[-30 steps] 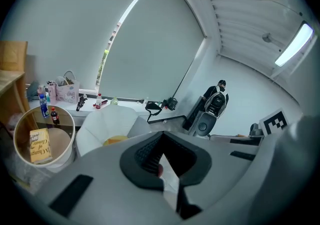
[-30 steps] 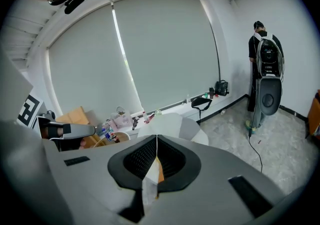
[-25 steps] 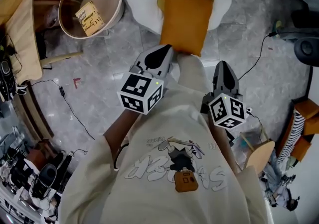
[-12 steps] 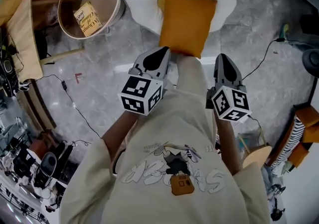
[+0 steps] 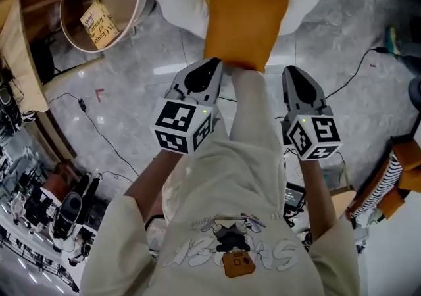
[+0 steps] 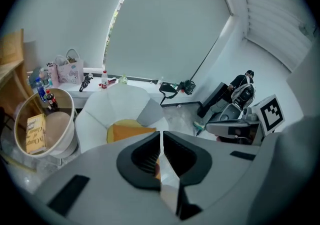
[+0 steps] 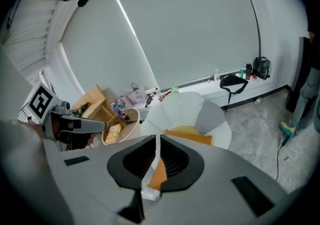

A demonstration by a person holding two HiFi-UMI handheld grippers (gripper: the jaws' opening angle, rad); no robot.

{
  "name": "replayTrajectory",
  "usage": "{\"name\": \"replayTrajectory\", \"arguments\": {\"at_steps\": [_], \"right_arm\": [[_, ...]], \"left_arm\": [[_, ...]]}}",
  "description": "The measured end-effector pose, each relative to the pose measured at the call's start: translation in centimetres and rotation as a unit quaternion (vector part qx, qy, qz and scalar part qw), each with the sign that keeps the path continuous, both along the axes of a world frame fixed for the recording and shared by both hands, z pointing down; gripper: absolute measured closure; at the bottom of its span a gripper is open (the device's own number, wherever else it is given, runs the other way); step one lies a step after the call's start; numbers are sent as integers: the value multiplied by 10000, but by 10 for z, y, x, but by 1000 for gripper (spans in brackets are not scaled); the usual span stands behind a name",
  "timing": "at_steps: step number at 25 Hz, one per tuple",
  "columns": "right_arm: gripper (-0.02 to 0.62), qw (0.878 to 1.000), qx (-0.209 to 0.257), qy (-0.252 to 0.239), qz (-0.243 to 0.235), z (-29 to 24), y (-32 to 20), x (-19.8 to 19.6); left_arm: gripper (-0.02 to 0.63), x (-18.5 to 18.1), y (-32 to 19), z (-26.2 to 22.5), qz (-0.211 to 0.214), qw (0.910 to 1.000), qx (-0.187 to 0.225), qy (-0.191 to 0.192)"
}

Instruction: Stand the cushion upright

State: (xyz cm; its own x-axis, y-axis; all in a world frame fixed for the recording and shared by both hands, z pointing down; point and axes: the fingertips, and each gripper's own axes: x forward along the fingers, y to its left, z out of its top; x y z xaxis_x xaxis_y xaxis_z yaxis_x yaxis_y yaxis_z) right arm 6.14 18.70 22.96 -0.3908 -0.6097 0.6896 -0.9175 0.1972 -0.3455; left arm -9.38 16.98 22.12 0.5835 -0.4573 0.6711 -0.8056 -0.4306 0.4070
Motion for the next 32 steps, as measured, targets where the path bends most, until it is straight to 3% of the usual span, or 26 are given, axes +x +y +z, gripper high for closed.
{"name": "replayTrajectory", "arguments": {"at_steps": [5,9,12,22,32], "right_arm": [[561,9993,-340,-162,-22,44,-18,7],[508,9985,-493,-189,-123,75,-28,2],[488,9980,-599,-171,-87,102,-37,2],[405,9945,-1023,-209,83,199,-55,-5],[383,9904,-1353,-115,274,299,-65,7]], "left_arm": [[598,19,-8,36,47,9998,-133,-134],[582,17,-17,64,-33,9995,-90,-293],[518,18,-22,93,-108,9992,-272,-271],[397,16,-30,187,-130,9968,-755,-223],[394,18,-47,275,-203,9947,-946,-346]]}}
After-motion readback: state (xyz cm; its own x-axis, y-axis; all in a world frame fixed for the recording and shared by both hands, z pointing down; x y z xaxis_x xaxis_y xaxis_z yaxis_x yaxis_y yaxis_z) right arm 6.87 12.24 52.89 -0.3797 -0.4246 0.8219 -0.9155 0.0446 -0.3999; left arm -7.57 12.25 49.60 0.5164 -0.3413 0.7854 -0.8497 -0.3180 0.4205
